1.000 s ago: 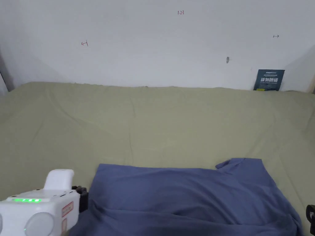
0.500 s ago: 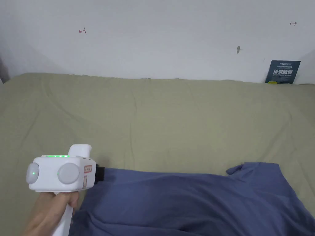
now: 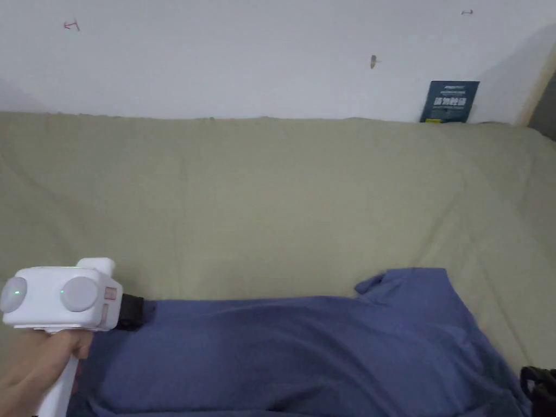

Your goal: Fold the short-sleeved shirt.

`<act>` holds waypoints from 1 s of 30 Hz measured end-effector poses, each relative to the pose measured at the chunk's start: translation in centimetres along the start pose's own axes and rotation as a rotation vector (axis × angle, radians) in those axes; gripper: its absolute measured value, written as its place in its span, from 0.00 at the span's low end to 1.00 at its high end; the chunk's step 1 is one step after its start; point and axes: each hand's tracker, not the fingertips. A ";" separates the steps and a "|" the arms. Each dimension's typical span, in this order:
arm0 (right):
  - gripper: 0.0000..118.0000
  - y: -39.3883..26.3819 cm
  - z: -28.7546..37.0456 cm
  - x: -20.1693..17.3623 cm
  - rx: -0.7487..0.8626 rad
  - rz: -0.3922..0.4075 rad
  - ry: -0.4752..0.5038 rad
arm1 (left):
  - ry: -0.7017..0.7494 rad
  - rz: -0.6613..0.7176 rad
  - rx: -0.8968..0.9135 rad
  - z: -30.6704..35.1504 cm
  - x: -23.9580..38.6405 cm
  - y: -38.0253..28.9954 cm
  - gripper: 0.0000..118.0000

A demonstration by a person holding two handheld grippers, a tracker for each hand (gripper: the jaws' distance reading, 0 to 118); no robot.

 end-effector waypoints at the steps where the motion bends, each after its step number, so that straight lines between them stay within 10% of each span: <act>1: 0.00 0.0 -0.2 0.3 -0.004 -0.003 -0.002 | -0.008 -0.003 0.004 0.4 0.1 0.0 0.12; 2: 0.00 0.0 -0.3 0.5 -0.007 -0.005 -0.001 | -0.004 -0.008 0.016 0.8 0.2 -0.1 0.00; 12: 0.03 6.0 -7.0 2.2 -0.139 0.017 0.054 | -0.043 0.026 0.004 1.1 0.6 -0.2 0.00; 15: 0.99 8.4 -12.1 2.5 -0.291 0.015 0.069 | -0.056 0.041 0.001 0.9 0.3 0.0 0.00; 16: 1.00 9.3 -12.7 2.6 -0.246 0.015 0.063 | -0.058 0.044 -0.001 0.8 0.3 0.0 0.00; 22: 1.00 10.1 -18.9 1.8 -0.409 0.041 0.069 | -0.059 0.028 -0.004 0.4 0.2 0.2 0.00; 26: 0.83 9.6 -18.8 1.3 -0.421 0.093 0.047 | -0.060 0.012 -0.007 0.3 0.2 0.2 0.00; 27: 0.70 9.9 -18.2 1.3 -0.417 0.088 0.054 | -0.060 0.011 -0.006 0.3 0.2 0.2 0.00; 29: 0.09 10.3 -16.9 1.4 -0.383 0.122 0.084 | -0.058 0.003 -0.008 0.3 0.3 0.2 0.00; 30: 0.02 10.6 -16.1 1.4 -0.378 0.131 0.112 | -0.056 0.000 -0.007 0.5 0.3 0.3 0.00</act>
